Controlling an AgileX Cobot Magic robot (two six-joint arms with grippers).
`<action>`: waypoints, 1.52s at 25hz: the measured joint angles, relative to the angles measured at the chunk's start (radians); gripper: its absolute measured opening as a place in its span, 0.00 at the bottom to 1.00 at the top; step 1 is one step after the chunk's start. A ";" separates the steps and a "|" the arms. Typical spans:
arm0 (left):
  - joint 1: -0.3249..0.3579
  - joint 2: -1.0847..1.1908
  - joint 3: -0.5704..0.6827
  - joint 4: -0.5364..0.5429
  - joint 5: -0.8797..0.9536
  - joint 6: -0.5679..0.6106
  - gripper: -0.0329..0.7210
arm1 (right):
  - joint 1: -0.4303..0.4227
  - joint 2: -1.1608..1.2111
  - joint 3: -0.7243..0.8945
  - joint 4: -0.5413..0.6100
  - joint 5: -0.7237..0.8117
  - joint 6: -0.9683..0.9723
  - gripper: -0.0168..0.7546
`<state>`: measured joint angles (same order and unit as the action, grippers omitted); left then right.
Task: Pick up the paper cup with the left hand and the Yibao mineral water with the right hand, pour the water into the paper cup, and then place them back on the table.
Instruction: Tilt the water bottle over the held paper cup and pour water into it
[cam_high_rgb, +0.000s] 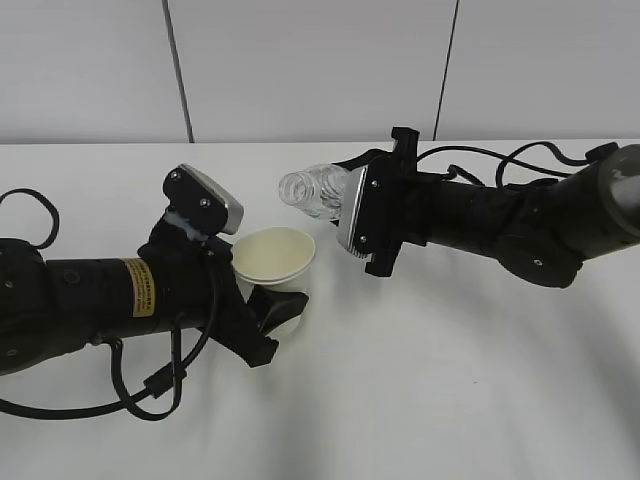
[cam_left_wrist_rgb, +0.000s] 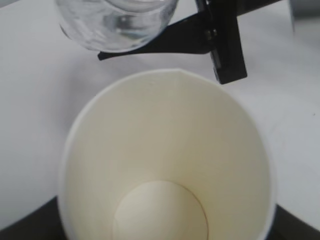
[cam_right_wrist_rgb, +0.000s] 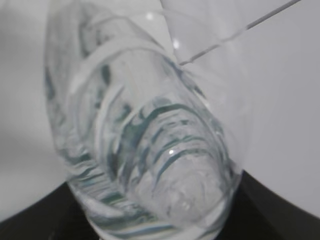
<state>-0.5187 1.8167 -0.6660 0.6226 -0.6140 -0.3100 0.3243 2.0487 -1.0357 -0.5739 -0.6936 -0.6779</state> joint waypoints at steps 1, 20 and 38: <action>0.000 0.000 0.000 0.001 0.002 0.000 0.62 | 0.000 0.000 0.000 0.004 -0.009 -0.020 0.58; 0.000 0.000 0.000 0.027 0.028 0.000 0.62 | 0.000 0.000 0.000 0.046 -0.049 -0.321 0.58; 0.000 0.000 0.000 0.038 0.012 0.000 0.62 | 0.000 0.000 0.000 0.083 -0.122 -0.501 0.58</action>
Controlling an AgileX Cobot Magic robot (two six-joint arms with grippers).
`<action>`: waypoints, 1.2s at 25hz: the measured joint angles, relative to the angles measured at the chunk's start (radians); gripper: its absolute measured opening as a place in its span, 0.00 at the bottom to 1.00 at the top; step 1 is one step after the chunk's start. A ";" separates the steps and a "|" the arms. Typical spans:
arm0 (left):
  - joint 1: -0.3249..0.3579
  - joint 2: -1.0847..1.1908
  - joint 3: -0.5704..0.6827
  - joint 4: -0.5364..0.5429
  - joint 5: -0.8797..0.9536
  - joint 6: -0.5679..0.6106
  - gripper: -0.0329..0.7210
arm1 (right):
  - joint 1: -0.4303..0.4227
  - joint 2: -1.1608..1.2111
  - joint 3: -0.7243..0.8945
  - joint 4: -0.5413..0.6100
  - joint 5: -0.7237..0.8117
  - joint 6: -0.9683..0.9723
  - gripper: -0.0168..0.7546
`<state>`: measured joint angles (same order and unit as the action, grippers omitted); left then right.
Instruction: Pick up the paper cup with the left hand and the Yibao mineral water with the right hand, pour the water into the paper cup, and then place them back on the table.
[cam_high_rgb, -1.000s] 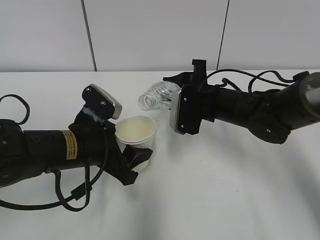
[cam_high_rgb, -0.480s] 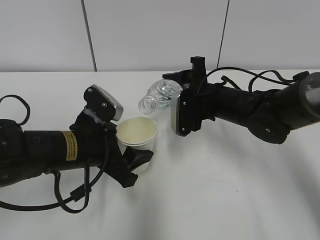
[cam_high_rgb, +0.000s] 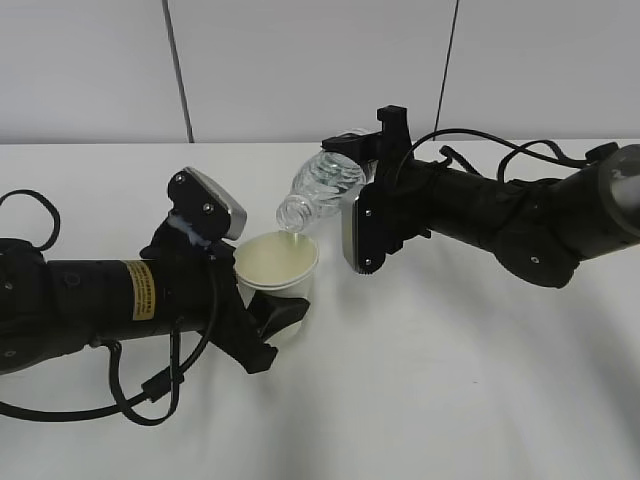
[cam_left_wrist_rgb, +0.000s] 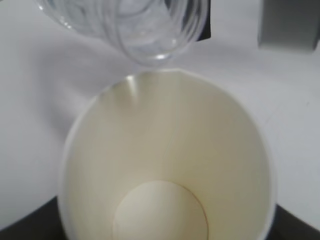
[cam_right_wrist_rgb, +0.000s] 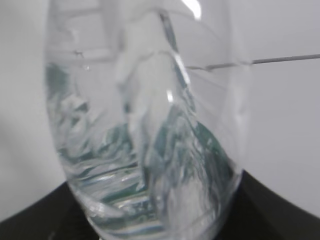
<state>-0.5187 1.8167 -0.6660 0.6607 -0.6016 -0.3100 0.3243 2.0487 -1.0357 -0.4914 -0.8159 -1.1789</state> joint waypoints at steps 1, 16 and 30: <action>0.000 0.000 0.000 0.000 -0.008 0.000 0.62 | 0.000 0.000 0.000 0.000 -0.002 -0.016 0.58; 0.000 0.000 0.000 0.030 -0.018 0.000 0.62 | 0.000 0.000 0.000 0.008 -0.002 -0.077 0.58; 0.000 0.000 0.000 0.071 -0.018 0.000 0.62 | 0.000 0.000 0.000 0.008 -0.003 -0.129 0.58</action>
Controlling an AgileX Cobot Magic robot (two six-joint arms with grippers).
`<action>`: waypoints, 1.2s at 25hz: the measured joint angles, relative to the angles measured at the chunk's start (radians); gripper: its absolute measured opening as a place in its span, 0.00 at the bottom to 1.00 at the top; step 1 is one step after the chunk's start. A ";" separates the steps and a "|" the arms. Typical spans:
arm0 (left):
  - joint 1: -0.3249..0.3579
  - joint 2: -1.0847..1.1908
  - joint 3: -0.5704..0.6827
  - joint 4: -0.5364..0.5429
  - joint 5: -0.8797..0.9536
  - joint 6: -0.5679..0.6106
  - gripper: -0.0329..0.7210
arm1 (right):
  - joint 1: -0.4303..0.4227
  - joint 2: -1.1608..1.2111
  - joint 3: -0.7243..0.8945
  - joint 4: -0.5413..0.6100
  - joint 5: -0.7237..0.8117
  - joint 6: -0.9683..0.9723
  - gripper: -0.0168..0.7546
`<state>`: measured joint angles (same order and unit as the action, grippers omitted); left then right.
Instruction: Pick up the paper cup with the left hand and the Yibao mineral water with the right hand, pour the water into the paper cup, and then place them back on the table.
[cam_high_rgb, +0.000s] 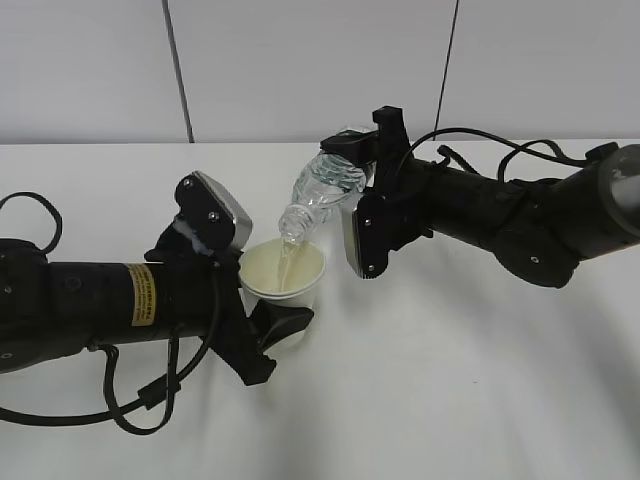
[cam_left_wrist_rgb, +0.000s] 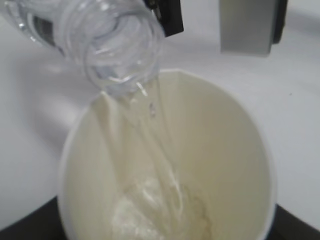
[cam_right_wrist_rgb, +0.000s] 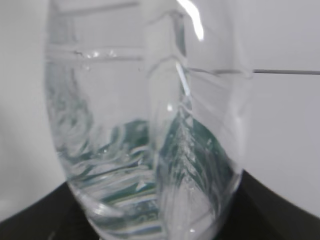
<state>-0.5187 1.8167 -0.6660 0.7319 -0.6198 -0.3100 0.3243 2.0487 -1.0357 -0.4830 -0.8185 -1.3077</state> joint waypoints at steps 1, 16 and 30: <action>0.000 0.000 0.000 0.001 0.000 0.000 0.62 | 0.000 0.000 0.000 0.002 0.000 -0.002 0.58; 0.000 0.000 0.000 0.006 0.000 0.000 0.62 | 0.000 0.000 0.000 0.005 -0.007 -0.023 0.58; 0.000 0.000 0.000 0.007 0.006 0.000 0.62 | 0.000 0.000 0.000 0.007 -0.013 -0.031 0.58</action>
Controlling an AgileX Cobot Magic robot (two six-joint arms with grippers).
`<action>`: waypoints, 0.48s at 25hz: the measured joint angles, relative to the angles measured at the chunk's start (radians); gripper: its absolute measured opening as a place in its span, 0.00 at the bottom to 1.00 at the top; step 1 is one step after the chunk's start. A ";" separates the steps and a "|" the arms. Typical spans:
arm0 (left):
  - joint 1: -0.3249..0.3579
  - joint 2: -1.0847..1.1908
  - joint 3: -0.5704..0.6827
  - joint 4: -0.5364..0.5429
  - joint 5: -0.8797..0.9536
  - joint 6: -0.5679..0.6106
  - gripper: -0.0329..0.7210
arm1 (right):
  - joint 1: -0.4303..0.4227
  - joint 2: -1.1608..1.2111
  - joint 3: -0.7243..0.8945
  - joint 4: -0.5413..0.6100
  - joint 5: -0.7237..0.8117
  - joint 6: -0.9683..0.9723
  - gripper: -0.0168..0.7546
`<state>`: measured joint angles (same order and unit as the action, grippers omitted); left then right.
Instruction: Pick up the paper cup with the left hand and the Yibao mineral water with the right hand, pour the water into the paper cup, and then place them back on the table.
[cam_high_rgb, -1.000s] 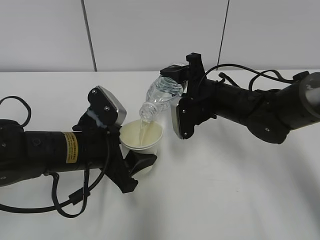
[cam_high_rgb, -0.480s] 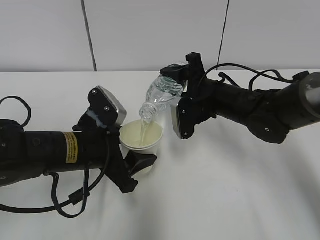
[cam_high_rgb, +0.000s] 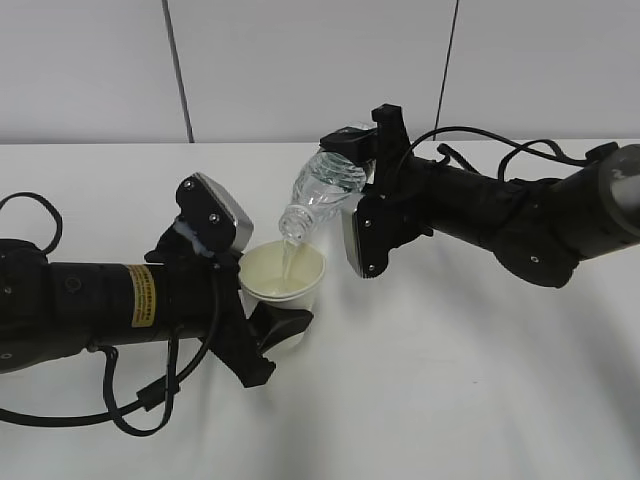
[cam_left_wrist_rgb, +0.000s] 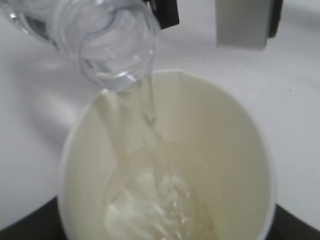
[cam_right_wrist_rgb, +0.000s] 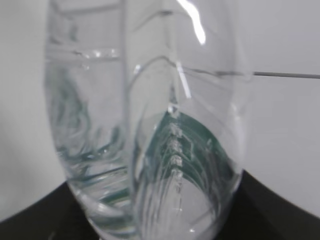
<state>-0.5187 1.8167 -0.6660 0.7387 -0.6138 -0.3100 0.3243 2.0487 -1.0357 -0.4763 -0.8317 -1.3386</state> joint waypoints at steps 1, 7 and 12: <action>0.000 0.000 0.000 0.000 0.000 0.000 0.62 | 0.000 0.000 0.000 0.000 0.000 0.000 0.58; 0.000 0.000 0.000 0.000 0.000 0.000 0.62 | 0.000 0.000 0.000 0.000 -0.002 -0.002 0.58; 0.000 0.000 0.000 0.000 0.001 0.000 0.62 | 0.000 0.000 0.000 0.000 -0.002 -0.009 0.58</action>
<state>-0.5187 1.8167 -0.6660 0.7387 -0.6127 -0.3100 0.3243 2.0487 -1.0357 -0.4763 -0.8333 -1.3475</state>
